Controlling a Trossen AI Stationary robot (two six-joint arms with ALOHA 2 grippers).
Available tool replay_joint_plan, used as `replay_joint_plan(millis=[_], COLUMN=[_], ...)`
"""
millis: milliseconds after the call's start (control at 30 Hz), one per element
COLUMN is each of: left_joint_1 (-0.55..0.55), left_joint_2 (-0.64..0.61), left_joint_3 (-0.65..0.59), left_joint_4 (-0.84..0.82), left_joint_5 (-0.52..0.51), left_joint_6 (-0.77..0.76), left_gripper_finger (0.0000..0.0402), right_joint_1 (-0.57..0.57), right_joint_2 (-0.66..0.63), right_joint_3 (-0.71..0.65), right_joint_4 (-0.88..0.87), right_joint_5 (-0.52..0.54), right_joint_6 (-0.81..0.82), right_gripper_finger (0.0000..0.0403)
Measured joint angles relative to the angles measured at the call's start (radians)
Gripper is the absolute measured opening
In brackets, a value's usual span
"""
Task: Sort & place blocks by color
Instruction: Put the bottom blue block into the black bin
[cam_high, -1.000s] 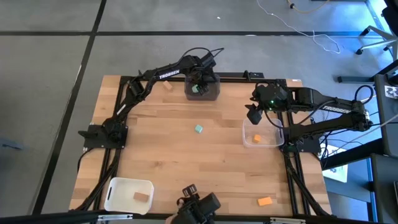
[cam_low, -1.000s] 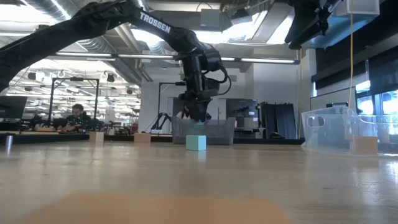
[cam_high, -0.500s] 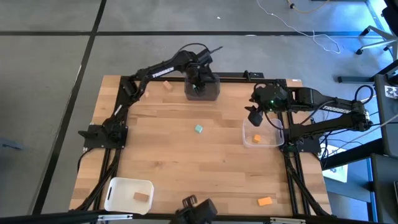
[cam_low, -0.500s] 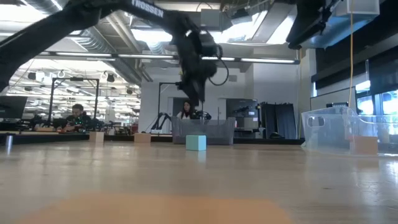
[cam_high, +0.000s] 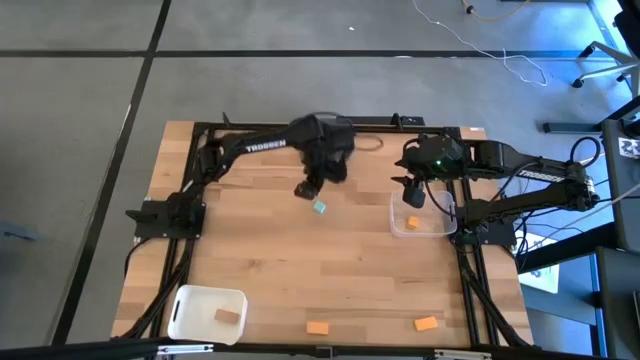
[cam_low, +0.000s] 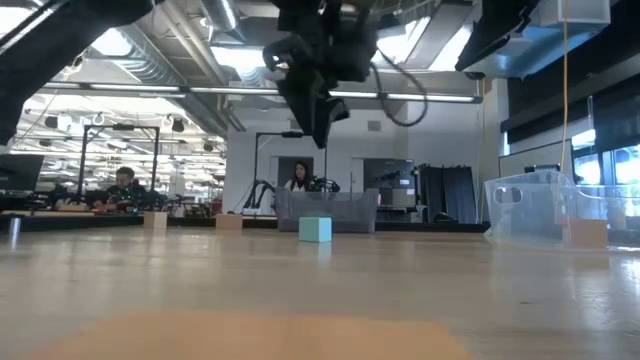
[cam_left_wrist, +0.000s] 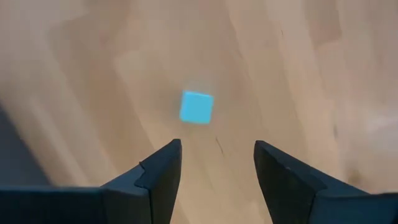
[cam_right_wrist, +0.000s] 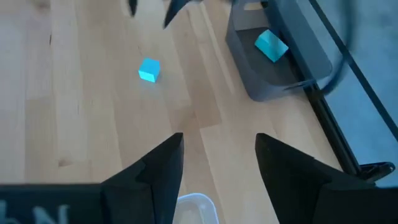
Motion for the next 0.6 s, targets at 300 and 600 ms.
replay_joint_plan(millis=[300,600], left_joint_1=[-0.091,-0.12], left_joint_2=[-0.001,-0.001], left_joint_3=[-0.157,-0.283], left_joint_4=[0.175,0.324], left_joint_5=[-0.05,-0.19], left_joint_6=[-0.007,-0.032], left_gripper_finger=[0.0193,0.0189], right_joint_1=[0.0,0.0], right_joint_2=[0.0,0.0], right_joint_3=[0.0,0.0], right_joint_4=[0.0,-0.001], right_joint_5=[-0.004,-0.006], right_joint_6=[0.0,0.0], right_gripper_finger=[0.02,0.02])
